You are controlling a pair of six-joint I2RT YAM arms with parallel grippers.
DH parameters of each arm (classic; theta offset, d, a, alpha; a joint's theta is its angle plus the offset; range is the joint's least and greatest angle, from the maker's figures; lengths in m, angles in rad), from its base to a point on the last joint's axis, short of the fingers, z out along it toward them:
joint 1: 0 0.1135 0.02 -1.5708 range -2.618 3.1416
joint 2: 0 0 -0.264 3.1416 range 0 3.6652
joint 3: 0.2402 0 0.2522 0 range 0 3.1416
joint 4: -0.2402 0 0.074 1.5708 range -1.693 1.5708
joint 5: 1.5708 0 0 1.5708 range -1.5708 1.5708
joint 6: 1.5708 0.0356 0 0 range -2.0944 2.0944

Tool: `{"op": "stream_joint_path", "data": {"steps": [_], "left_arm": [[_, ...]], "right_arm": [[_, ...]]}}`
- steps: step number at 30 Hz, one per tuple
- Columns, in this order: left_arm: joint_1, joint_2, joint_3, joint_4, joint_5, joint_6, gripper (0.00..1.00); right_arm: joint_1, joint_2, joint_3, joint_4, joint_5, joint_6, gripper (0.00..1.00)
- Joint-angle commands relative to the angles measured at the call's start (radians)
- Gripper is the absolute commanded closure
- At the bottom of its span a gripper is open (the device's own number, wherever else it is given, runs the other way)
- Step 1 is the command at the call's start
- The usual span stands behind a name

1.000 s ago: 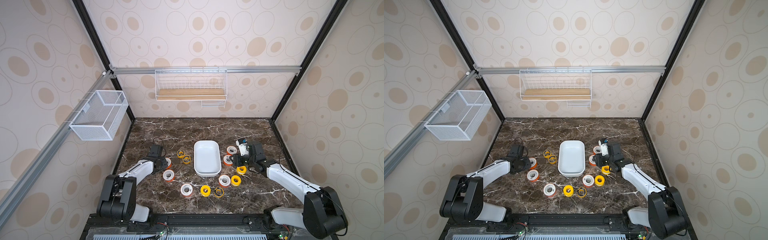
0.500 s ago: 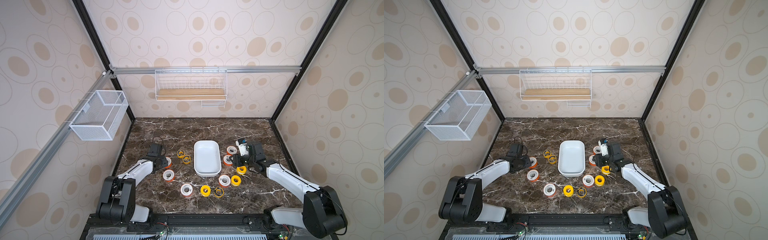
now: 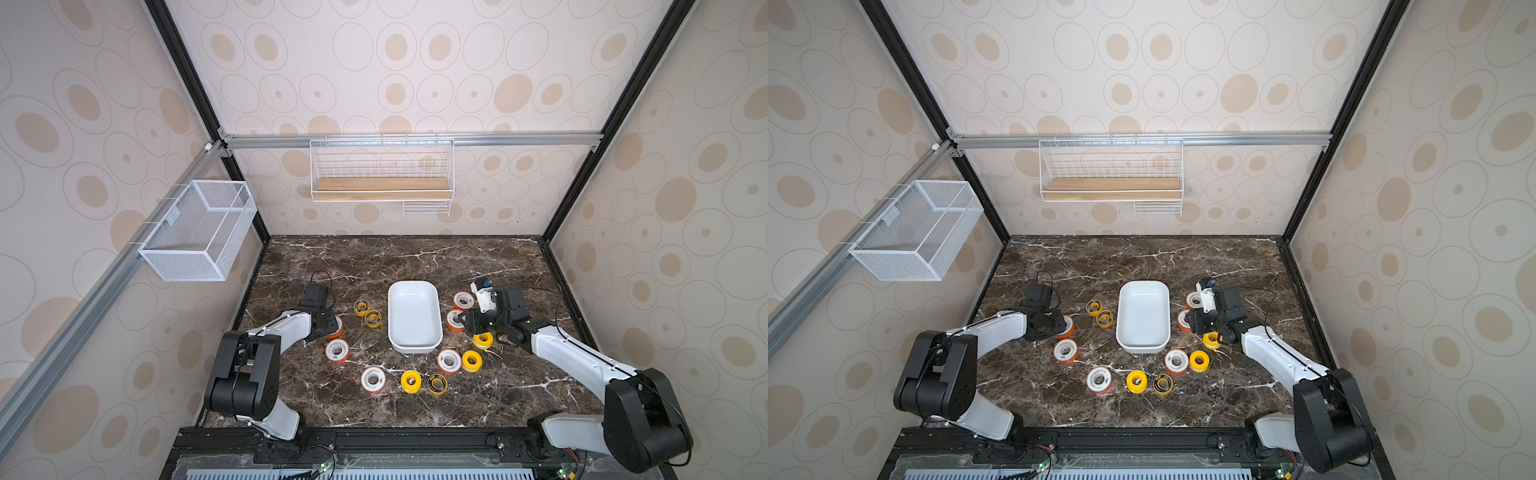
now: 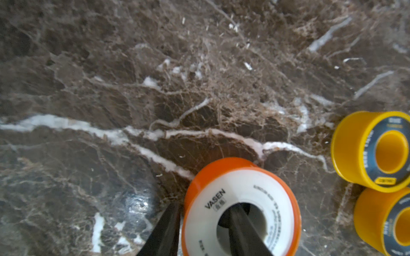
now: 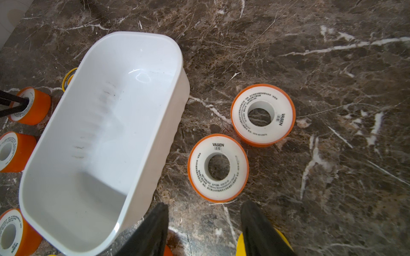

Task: Put the sealing tape into the storage box
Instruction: Pick up the sealing tape at the center of the board, then place the sealing tape in the storage box.

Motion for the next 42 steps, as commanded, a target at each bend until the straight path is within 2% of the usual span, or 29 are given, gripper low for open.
{"op": "stream_joint_path", "data": {"steps": [1, 3, 7, 12, 17, 25, 29, 34, 42], "left_arm": [[0.000, 0.011, 0.015, -0.010, -0.029, -0.002, 0.64], [0.001, 0.017, 0.013, -0.013, -0.039, -0.006, 0.70], [0.000, 0.010, 0.009, -0.011, -0.051, -0.008, 0.74], [0.000, -0.047, 0.007, -0.016, -0.042, -0.013, 0.75], [-0.002, -0.107, 0.034, -0.035, 0.020, -0.014, 0.75], [-0.034, -0.171, 0.124, -0.100, 0.105, -0.015, 0.75], [-0.092, -0.160, 0.191, -0.128, 0.104, -0.013, 0.74], [-0.197, -0.095, 0.289, -0.151, 0.095, -0.015, 0.74], [-0.336, 0.070, 0.478, -0.166, 0.103, -0.008, 0.74]], "right_arm": [[-0.003, 0.020, 0.015, -0.008, -0.019, -0.009, 0.42], [-0.003, 0.028, 0.020, -0.008, -0.041, -0.008, 0.42], [-0.003, 0.058, 0.043, -0.003, -0.118, -0.014, 0.42], [-0.003, 0.131, 0.112, -0.026, -0.216, 0.005, 0.42], [-0.002, 0.234, 0.206, -0.071, -0.302, 0.020, 0.43], [-0.003, 0.372, 0.310, -0.095, -0.353, 0.060, 0.48], [-0.003, 0.406, 0.331, -0.090, -0.343, 0.085, 0.54], [-0.003, 0.424, 0.323, -0.041, -0.399, 0.110, 0.63], [-0.003, 0.427, 0.313, -0.030, -0.431, 0.098, 0.67]]}}
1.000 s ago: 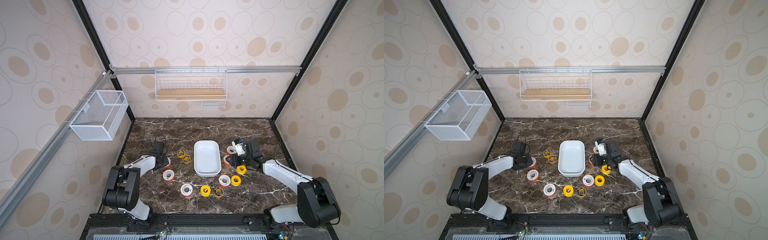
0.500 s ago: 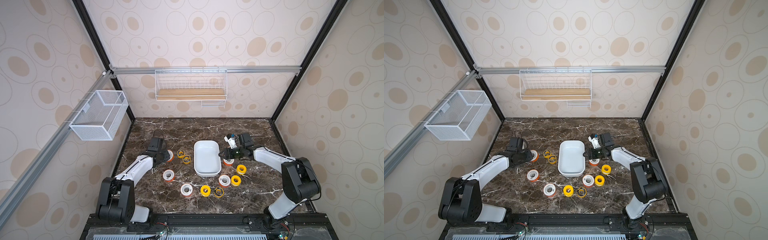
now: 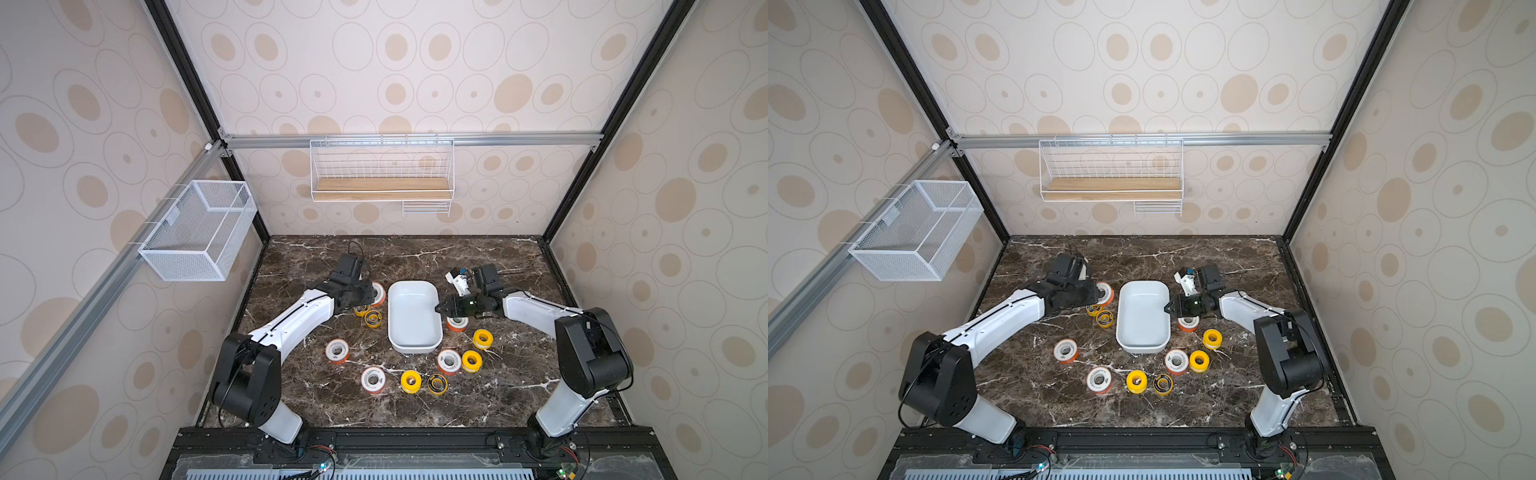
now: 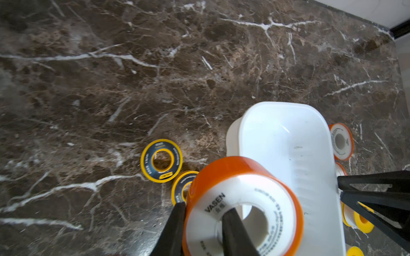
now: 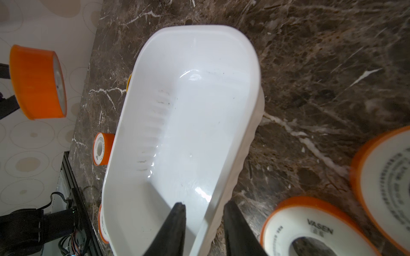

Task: Put the sealing tape into the storage box
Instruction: Place the sealing tape in the storage box.

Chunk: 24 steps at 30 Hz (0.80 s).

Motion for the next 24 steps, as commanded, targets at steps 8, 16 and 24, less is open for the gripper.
{"op": "stream_joint_path", "data": {"steps": [8, 16, 24], "left_arm": [[-0.132, 0.249, 0.290, -0.083, 0.013, 0.022, 0.74], [-0.166, 0.384, 0.406, -0.106, 0.053, 0.033, 0.73], [-0.183, 0.497, 0.488, -0.128, 0.084, 0.033, 0.73]], "right_arm": [[-0.002, 0.022, -0.008, 0.017, -0.057, -0.012, 0.71], [-0.002, 0.019, -0.005, 0.006, -0.056, -0.030, 0.71], [-0.003, 0.017, -0.005, -0.001, -0.045, -0.040, 0.71]]}}
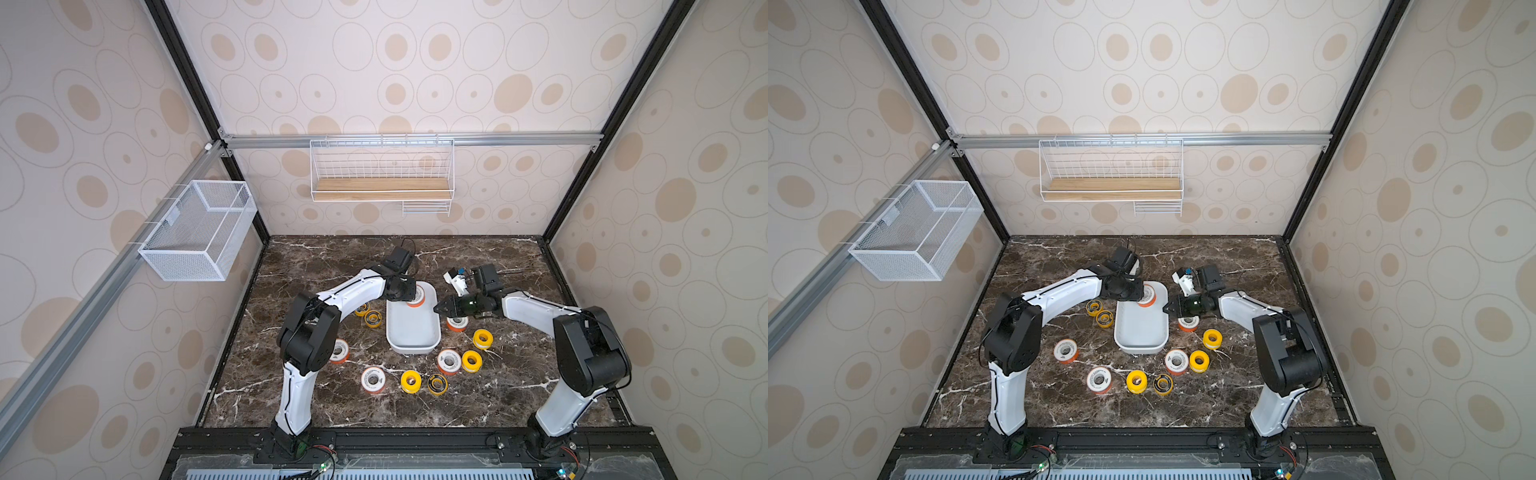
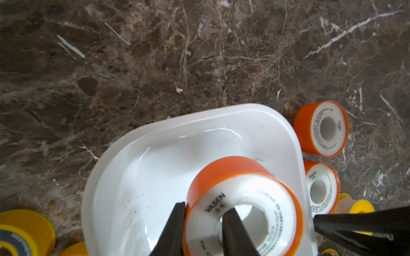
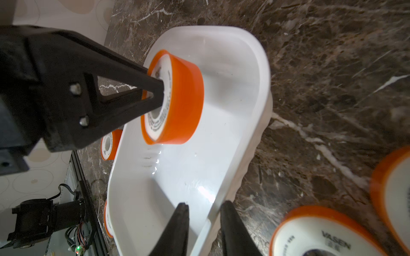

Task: Put the sealing tape into the storage box
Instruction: Place the sealing tape in the storage box.

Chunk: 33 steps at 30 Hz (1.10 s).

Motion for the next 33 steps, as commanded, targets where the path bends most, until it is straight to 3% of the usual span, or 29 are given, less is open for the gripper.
{"op": "stream_joint_path", "data": {"steps": [1, 19, 28, 33], "left_arm": [[-0.013, 0.047, 0.068, -0.033, 0.020, 0.017, 0.73], [-0.013, 0.222, 0.247, -0.083, 0.004, 0.006, 0.70], [-0.013, 0.196, 0.269, -0.090, 0.065, 0.010, 0.44], [-0.013, 0.075, 0.200, -0.073, 0.084, 0.032, 0.39]], "right_arm": [[-0.003, 0.005, -0.005, -0.016, -0.001, -0.020, 0.71], [-0.003, -0.043, -0.021, -0.042, 0.055, -0.057, 0.68], [-0.004, -0.147, -0.084, -0.012, 0.171, -0.073, 0.63], [-0.006, -0.238, -0.142, 0.008, 0.301, -0.088, 0.60]]}}
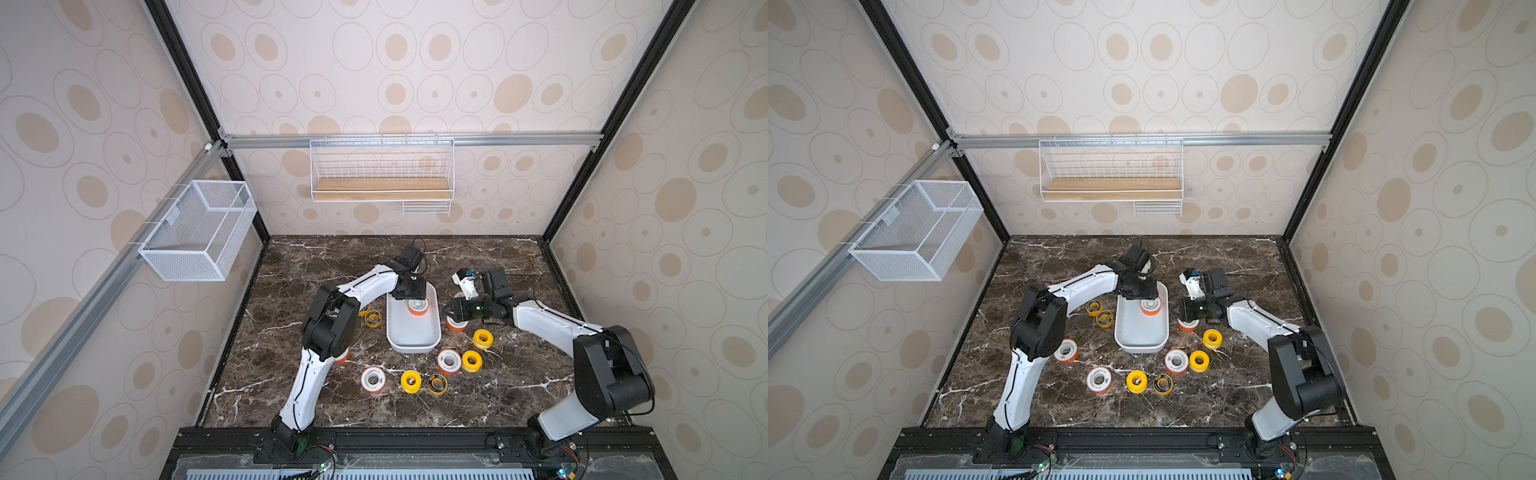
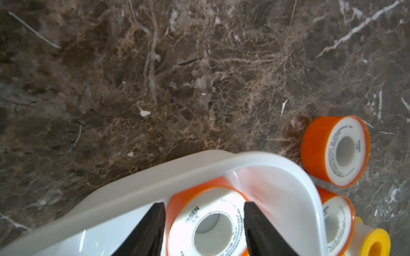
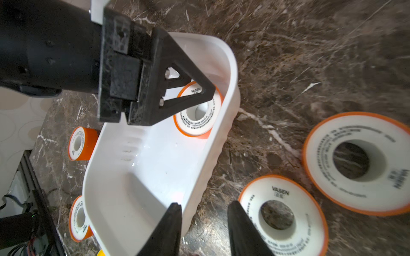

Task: Put the sealing tape into the storage box
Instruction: Place the sealing tape in the storage box, then pick up the sealing tape at the center of the board.

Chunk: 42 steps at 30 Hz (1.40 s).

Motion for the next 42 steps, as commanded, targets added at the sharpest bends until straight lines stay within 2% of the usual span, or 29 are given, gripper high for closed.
{"op": "stream_joint_path", "data": {"steps": [1, 7, 12, 16, 23, 29, 42], "left_arm": [[-0.006, -0.149, -0.041, -0.004, 0.020, 0.029, 0.39], [0.003, -0.412, -0.280, 0.047, -0.050, 0.063, 0.39], [0.047, -0.644, -0.507, 0.069, -0.112, 0.068, 0.39], [0.134, -0.834, -0.692, 0.088, -0.111, 0.054, 0.39], [0.215, -1.089, -0.878, 0.086, -0.223, 0.062, 0.36], [0.239, -1.179, -0.942, 0.086, -0.316, 0.080, 0.34], [0.239, -1.152, -0.946, 0.095, -0.299, 0.092, 0.34]], "right_arm": [[-0.004, -0.058, -0.037, 0.012, 0.124, -0.027, 0.59], [-0.005, -0.070, -0.037, -0.050, 0.245, -0.056, 0.58], [-0.005, -0.059, -0.030, -0.073, 0.243, -0.072, 0.58], [-0.004, -0.027, -0.014, -0.097, 0.236, -0.080, 0.58], [0.004, 0.025, 0.008, -0.116, 0.226, -0.093, 0.57], [0.031, 0.052, 0.027, -0.135, 0.233, -0.120, 0.56], [0.099, 0.134, 0.090, -0.188, 0.335, -0.158, 0.55]]}}
